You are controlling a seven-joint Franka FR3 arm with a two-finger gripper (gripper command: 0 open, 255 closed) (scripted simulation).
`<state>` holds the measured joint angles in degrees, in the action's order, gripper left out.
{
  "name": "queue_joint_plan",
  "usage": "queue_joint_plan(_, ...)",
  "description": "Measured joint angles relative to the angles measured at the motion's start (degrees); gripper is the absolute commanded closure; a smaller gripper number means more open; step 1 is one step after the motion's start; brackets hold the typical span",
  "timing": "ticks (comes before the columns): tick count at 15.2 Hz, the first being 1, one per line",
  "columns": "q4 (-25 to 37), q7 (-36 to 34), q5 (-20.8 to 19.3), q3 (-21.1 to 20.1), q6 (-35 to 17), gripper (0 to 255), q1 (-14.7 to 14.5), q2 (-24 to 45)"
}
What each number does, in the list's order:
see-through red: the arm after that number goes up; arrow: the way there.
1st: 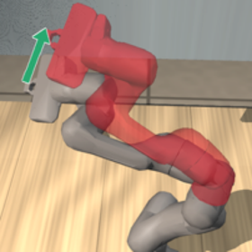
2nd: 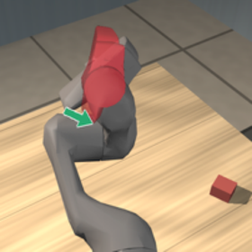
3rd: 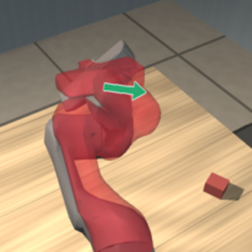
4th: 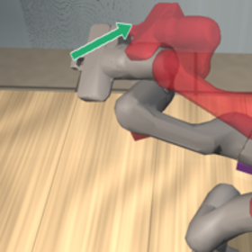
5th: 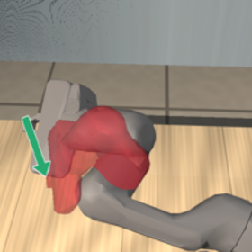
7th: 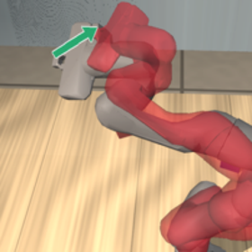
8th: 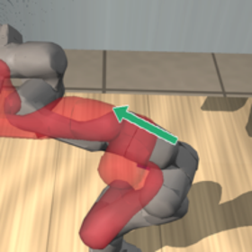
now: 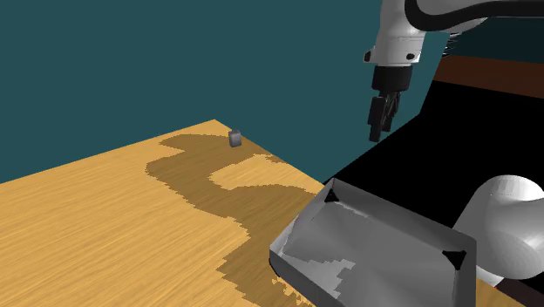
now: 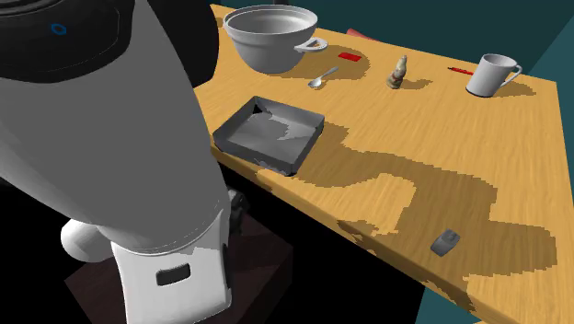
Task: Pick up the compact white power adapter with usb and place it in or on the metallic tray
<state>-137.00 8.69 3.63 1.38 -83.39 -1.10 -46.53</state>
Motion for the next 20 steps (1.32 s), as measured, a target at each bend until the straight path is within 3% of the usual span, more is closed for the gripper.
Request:
queue_joint_plan(4, 2.1, -1.3, 0.8, -1.8, -1.9, 0, -0.8, 3.7)
queue_joint_plan(9, 9.6, -4.6, 1.9, -5.9, -4.4, 0, -2.2, 13.1)
queue_joint_plan(20, 31.7, -13.0, -0.7, -14.5, -6.4, 0, -4.8, 36.1)
